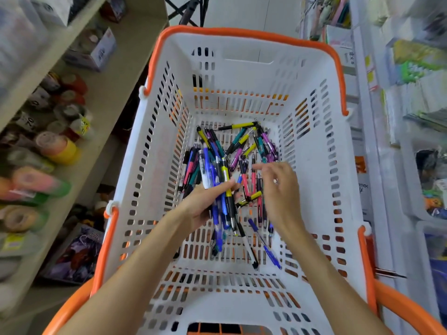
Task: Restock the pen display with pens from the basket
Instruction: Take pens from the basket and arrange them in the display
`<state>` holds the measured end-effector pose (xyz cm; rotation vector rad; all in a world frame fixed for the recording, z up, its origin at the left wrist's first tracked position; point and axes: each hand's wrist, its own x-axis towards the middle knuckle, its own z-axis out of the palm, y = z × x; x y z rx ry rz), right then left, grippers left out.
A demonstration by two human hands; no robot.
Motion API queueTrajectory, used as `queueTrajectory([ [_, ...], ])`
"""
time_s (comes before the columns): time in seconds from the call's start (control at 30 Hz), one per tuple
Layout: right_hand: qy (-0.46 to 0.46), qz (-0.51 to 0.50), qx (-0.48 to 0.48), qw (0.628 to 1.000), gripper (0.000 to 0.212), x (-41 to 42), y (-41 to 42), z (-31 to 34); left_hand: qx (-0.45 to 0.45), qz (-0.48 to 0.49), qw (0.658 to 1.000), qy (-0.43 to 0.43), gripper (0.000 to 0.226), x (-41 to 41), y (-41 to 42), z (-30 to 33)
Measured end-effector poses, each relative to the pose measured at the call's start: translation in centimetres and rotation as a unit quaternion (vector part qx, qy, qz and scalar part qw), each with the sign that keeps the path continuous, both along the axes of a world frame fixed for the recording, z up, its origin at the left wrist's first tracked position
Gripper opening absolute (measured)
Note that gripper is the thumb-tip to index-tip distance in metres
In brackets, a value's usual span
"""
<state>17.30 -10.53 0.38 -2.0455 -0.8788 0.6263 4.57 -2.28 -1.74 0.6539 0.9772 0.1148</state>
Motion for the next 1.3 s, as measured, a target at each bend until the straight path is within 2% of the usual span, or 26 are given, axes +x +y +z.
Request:
queueTrajectory([
  [0.07,0.102,-0.022,0.007,0.994,0.02,1.1,0.0,0.6,0.064,-0.096,0.992,0.043,0.025,-0.1,0.0,0.0],
  [0.13,0.138,0.028,0.0,0.99,0.021,1.3,0.0,0.6,0.117,-0.182,0.974,0.074,0.03,0.0,-0.3,0.1],
  [0.23,0.1,0.089,-0.034,0.99,0.018,0.5,0.0,-0.1,0.125,-0.247,0.96,0.043,0.025,0.0,-0.7,0.0],
  [0.37,0.08,0.009,-0.022,0.997,0.037,0.3,-0.1,0.0,0.136,-0.32,0.937,0.034,0.028,0.0,-0.9,0.0],
  [0.43,0.096,0.024,-0.028,0.995,0.033,0.6,0.0,0.3,0.125,-0.339,0.932,0.025,0.03,0.0,-1.1,0.0],
  [0.5,0.129,0.062,-0.05,0.988,0.027,0.8,0.2,0.6,0.104,-0.346,0.932,0.02,0.034,0.0,-1.2,0.1],
  [0.57,0.18,0.067,-0.056,0.98,0.038,1.0,0.4,0.9,0.1,-0.353,0.93,0.032,0.051,0.0,-1.2,0.0],
  [0.7,0.228,0.095,-0.057,0.967,0.048,1.4,0.4,1.5,0.069,-0.346,0.936,0.006,0.026,-0.3,-0.8,-0.1],
  [0.8,0.214,0.132,-0.092,0.963,0.036,1.7,0.5,1.4,0.054,-0.345,0.937,-0.017,0.025,-0.3,-0.8,0.3],
  [0.93,0.25,0.113,-0.062,0.959,0.016,1.7,0.1,2.1,0.039,-0.347,0.936,-0.044,0.026,0.0,-0.5,0.8],
  [1.0,0.243,0.117,-0.048,0.962,0.018,1.6,-0.2,2.3,0.029,-0.344,0.937,-0.052,0.024,-0.1,-0.4,0.8],
  [1.07,0.199,0.065,-0.01,0.978,0.016,1.8,-0.4,2.0,0.023,-0.34,0.938,-0.067,0.02,-0.2,-0.4,0.6],
  [1.17,0.131,-0.096,0.086,0.983,0.016,3.1,-0.6,1.6,0.035,-0.334,0.94,-0.069,0.027,-0.4,-0.2,0.1],
  [1.23,0.156,-0.167,0.172,0.958,0.012,3.7,-0.7,1.9,0.056,-0.319,0.945,-0.049,0.029,-0.4,-0.1,-0.3],
  [1.3,0.186,-0.169,0.187,0.95,0.009,3.5,-0.5,1.9,0.029,-0.219,0.975,-0.038,0.03,-0.3,0.1,-0.5],
])
